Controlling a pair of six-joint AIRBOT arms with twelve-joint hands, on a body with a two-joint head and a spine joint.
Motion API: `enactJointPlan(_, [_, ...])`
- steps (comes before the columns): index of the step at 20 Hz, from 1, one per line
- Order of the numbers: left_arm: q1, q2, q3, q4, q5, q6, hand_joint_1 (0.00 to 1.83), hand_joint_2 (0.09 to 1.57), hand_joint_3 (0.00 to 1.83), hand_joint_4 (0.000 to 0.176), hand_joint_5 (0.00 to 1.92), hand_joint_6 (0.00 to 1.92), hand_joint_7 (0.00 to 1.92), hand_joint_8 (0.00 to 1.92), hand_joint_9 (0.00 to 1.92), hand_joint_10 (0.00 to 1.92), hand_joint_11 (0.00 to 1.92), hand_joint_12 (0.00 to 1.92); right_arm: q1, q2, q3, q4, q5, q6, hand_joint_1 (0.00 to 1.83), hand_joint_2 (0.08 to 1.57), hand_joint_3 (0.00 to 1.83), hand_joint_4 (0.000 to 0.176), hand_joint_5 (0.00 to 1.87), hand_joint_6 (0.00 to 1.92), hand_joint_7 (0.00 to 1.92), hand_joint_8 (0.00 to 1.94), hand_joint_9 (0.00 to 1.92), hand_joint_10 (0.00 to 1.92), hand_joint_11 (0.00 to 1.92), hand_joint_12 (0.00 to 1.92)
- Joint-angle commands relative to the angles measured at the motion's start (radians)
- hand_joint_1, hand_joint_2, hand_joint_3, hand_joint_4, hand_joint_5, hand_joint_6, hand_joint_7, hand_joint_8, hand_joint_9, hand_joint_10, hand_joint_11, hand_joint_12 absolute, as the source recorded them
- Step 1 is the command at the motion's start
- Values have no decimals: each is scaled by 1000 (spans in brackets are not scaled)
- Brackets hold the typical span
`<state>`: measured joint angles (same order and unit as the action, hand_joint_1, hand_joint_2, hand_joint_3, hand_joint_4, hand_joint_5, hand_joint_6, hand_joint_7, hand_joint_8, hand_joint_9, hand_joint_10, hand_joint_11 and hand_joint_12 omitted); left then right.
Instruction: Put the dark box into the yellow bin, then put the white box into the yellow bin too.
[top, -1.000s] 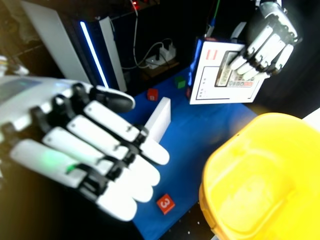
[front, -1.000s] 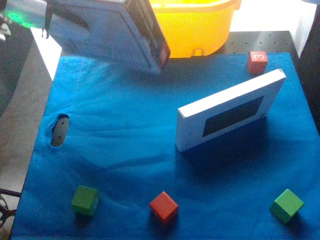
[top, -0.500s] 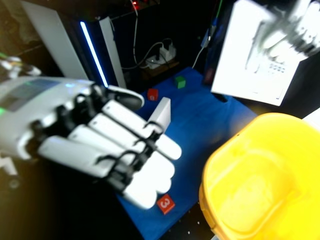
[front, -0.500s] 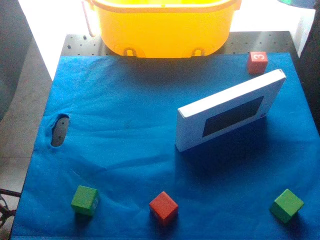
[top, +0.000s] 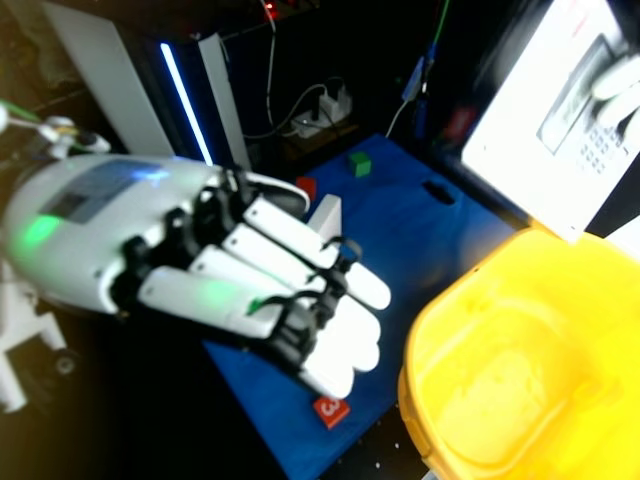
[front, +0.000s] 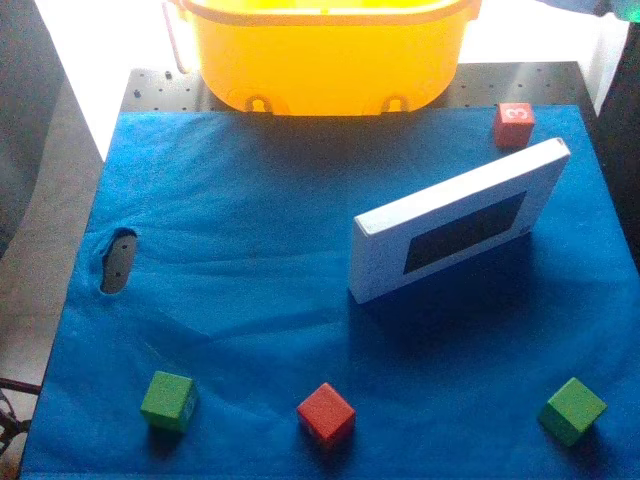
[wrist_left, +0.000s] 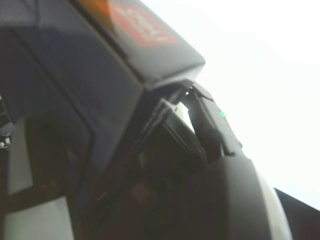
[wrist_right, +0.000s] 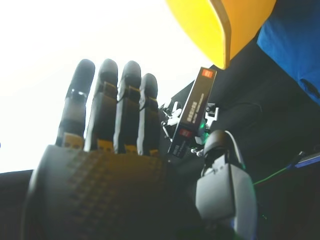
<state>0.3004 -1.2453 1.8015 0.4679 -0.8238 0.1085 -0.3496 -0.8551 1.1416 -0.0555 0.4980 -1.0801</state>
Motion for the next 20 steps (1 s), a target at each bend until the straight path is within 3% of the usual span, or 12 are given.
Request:
enactJointPlan(1, [-7, -7, 13, -80, -84, -6, 1267, 1053, 2, 0, 1212, 405, 977, 1237, 742, 1557, 589, 1850, 8, -7, 6, 10, 131, -2, 50, 1114, 0, 0, 481, 3, 540, 3, 439, 3, 0, 952])
enactJointPlan(3, [3, -46, 52, -99, -88, -4, 1328, 1000, 0, 0, 1194, 474, 1335, 566, 1257, 990, 919, 1479, 5, -26, 12, 10, 144, -2, 53, 1145, 8, 0, 469, 1, 518, 0, 446, 5, 0, 950])
enactJointPlan(4, [5, -66, 74, -105, -89, -4, 1316, 998, 0, 0, 1301, 207, 1278, 745, 1308, 1141, 1003, 1631, 4, -36, 14, 10, 158, -2, 39, 1134, 2, 0, 463, 0, 514, 0, 452, 7, 0, 951])
enactJointPlan(5, [7, -78, 85, -113, -91, -4, 1312, 974, 0, 0, 1325, 232, 1396, 449, 1335, 935, 1073, 1423, 4, -40, 15, 10, 165, -2, 32, 1116, 0, 0, 472, 1, 528, 2, 467, 6, 0, 979])
enactJointPlan(7, [14, -103, 109, -133, -96, -4, 1403, 991, 0, 0, 1126, 668, 1430, 33, 1263, 843, 1190, 963, 4, -51, 16, 10, 184, -2, 38, 1068, 0, 0, 470, 0, 554, 3, 476, 2, 5, 961])
enactJointPlan(9, [16, -119, 124, -135, -94, -5, 1306, 998, 0, 0, 1158, 735, 1468, 7, 1413, 489, 1320, 778, 4, -57, 16, 10, 190, -2, 54, 1074, 0, 0, 483, 5, 560, 4, 465, 0, 12, 970])
enactJointPlan(10, [17, -132, 138, -137, -92, -5, 1286, 995, 0, 10, 1210, 650, 1477, 5, 1465, 494, 1312, 1001, 4, -60, 17, 10, 194, -2, 74, 1042, 0, 0, 501, 10, 571, 7, 463, 0, 4, 967])
enactJointPlan(11, [17, -139, 146, -138, -92, -5, 1284, 982, 0, 32, 1284, 473, 1493, 10, 1378, 1078, 1293, 1449, 4, -63, 17, 10, 198, -2, 71, 1015, 0, 0, 515, 3, 584, 3, 472, 1, 23, 927])
enactJointPlan(12, [17, -146, 156, -139, -93, -5, 1287, 976, 0, 24, 1294, 427, 1509, 15, 1331, 1187, 1254, 1522, 4, -65, 17, 10, 206, -2, 35, 1030, 7, 0, 512, 1, 589, 2, 490, 7, 45, 924])
enactJointPlan(15, [2, -173, 195, -139, -106, -5, 1381, 986, 0, 0, 1201, 602, 1431, 1, 1284, 709, 1124, 948, 4, -74, 19, 10, 220, -2, 0, 1047, 2, 0, 491, 0, 585, 1, 470, 0, 75, 859])
enactJointPlan(16, [-1, -177, 200, -140, -110, -5, 1484, 987, 6, 0, 1191, 614, 1295, 248, 1331, 388, 1023, 1142, 4, -77, 20, 9, 224, -2, 0, 1055, 0, 0, 488, 0, 589, 0, 479, 0, 106, 827])
enactJointPlan(20, [-22, -177, 204, -140, -102, -9, 1504, 1025, 1, 0, 1138, 710, 1111, 612, 1175, 622, 915, 1291, 4, -82, 20, 7, 233, -2, 0, 1093, 0, 0, 520, 2, 627, 1, 544, 9, 146, 853])
